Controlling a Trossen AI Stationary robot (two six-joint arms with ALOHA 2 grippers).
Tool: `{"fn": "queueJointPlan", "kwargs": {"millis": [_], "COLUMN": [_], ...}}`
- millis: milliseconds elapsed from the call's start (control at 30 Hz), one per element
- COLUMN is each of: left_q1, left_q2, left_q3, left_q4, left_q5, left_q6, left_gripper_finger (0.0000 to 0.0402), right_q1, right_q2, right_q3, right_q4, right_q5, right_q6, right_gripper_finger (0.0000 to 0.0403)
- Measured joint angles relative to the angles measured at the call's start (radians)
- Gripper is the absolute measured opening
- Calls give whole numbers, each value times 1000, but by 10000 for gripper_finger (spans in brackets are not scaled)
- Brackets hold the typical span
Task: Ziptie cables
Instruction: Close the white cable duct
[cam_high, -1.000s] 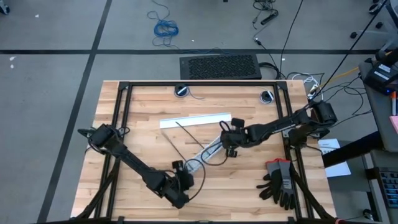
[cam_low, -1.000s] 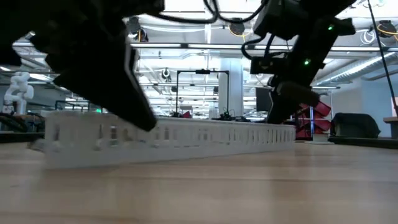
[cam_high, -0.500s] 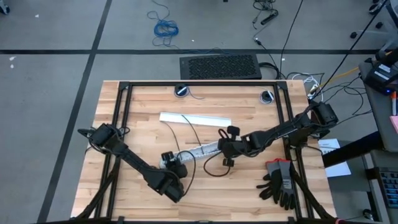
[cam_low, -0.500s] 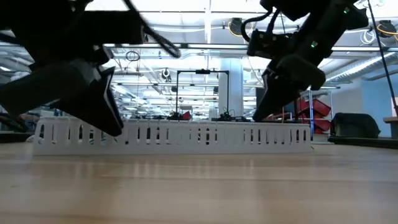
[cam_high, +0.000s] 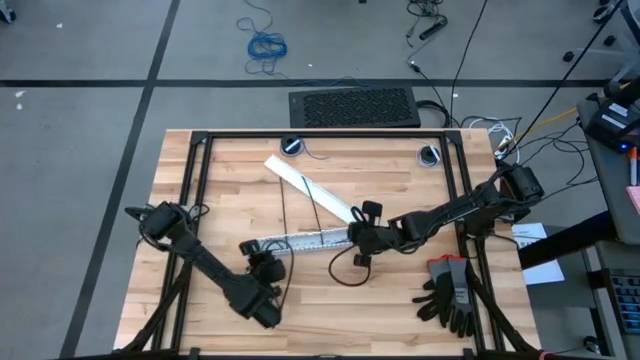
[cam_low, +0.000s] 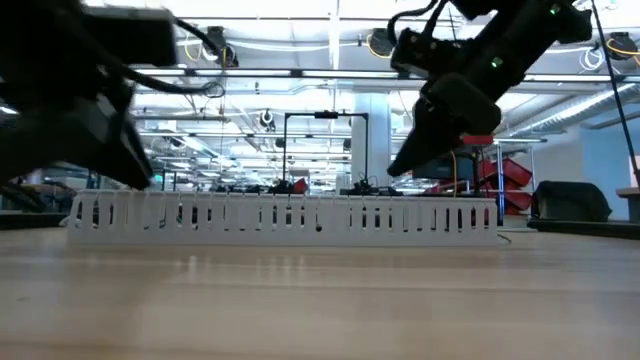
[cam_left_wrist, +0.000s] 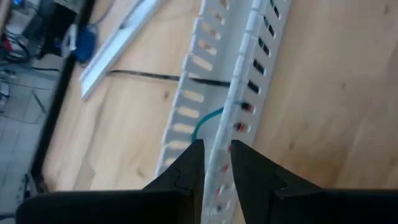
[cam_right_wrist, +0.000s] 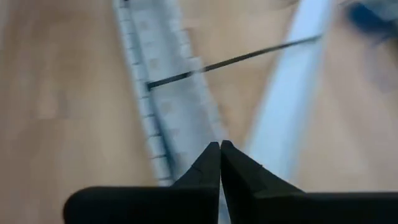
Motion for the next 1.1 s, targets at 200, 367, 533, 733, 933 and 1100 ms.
{"fn": "queueJointPlan", "kwargs": {"millis": [200, 367, 533, 733, 933, 1100], "left_q1": [-79, -96, -12, 262, 500, 632], "left_q2": [-79, -292, -487, -594, -597, -597], "left_q3": [-27, -200, -406, -597, -598, -578], "left_q4": [-180, -48, 322, 815, 1058, 1090], "left_q5": [-103, -205, -233, -25, 165, 221], "left_q6": [-221, -318, -96, 355, 752, 916], "left_gripper_finger": [79, 79, 79, 79, 79, 79], "right_q1": [-109, -344, -439, -457, -480, -510], "right_q2": [-71, -32, 69, 183, 274, 325], "right_q3": [32, 32, 32, 32, 98, 151], "right_q4": [-83, -24, 35, 75, 56, -21], "right_q5": [144, -228, -366, -410, -415, -421], "right_q6": [-138, -124, -127, -120, -109, -126], "right_gripper_finger": [61, 135, 183, 189, 155, 67]}}
